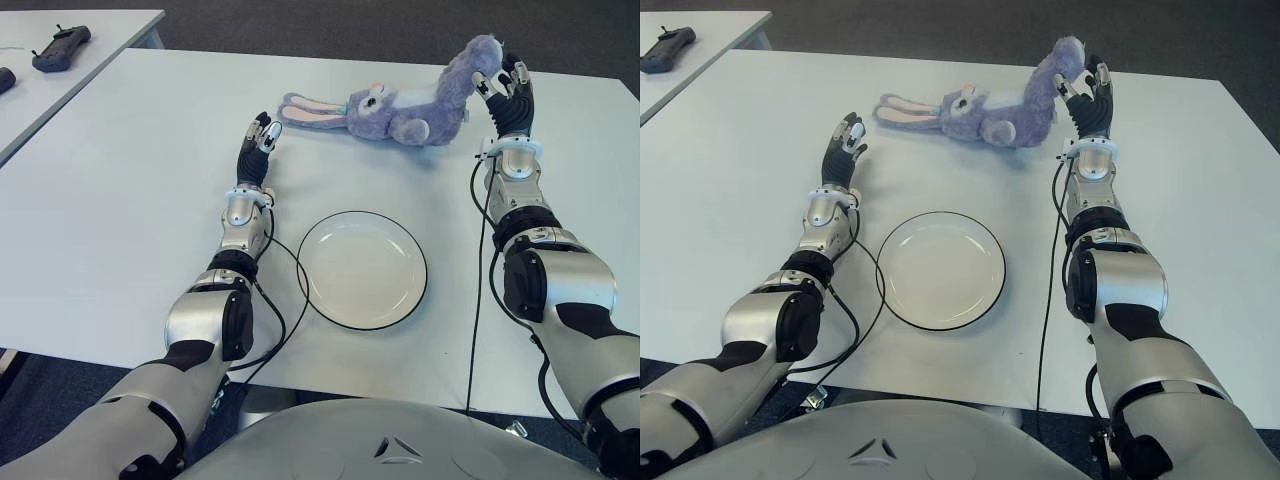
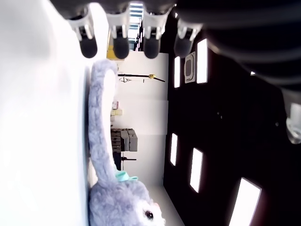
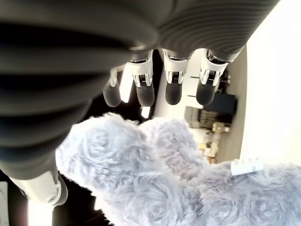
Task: Put the doll into the plate.
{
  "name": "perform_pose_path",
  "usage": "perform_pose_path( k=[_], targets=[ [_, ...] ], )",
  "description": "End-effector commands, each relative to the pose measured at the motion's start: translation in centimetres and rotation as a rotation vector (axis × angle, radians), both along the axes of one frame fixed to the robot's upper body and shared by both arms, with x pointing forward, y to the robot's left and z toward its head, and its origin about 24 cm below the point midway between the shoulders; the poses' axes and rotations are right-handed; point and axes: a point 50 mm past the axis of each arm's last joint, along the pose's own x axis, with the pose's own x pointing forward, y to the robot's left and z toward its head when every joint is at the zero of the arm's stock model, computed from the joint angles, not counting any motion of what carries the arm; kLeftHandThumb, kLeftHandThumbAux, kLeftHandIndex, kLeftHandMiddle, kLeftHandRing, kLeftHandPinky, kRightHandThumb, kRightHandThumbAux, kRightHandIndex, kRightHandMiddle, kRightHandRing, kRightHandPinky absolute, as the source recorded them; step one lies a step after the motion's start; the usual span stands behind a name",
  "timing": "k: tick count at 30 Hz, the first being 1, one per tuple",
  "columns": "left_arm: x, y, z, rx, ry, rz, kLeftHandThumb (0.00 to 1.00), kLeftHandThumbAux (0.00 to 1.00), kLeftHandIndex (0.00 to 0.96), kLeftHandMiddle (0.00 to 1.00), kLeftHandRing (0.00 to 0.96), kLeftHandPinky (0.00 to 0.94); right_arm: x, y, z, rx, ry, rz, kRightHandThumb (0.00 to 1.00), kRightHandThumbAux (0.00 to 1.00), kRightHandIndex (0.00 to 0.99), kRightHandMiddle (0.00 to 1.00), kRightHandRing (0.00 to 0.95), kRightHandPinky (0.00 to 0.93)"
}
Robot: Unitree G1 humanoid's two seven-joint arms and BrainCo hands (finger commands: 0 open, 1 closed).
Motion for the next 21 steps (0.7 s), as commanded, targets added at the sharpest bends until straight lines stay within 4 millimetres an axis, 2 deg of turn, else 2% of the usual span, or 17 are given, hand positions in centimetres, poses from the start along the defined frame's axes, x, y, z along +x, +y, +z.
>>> perform_pose_path(
  k=[1, 21],
  targets=[
    [-9.26, -0.28, -11.78, -0.064, 0.544, 0.037, 0.0, 0.403, 0.0, 0.0, 0.0, 0.0, 0.79, 0.88, 0.2, 0.018, 0.07, 0.003, 0.287, 0.582, 0.032, 0.068, 0.048, 0.053],
    [-9.28, -0.31, -11.76, -0.067, 0.537, 0.029, 0.0, 0.41, 0.0, 0.0, 0.0, 0.0, 1.23, 1.55, 0.25, -0.035, 0.13, -0.011, 0.274, 0.584, 0.032, 0.067, 0.059, 0.078]
  ],
)
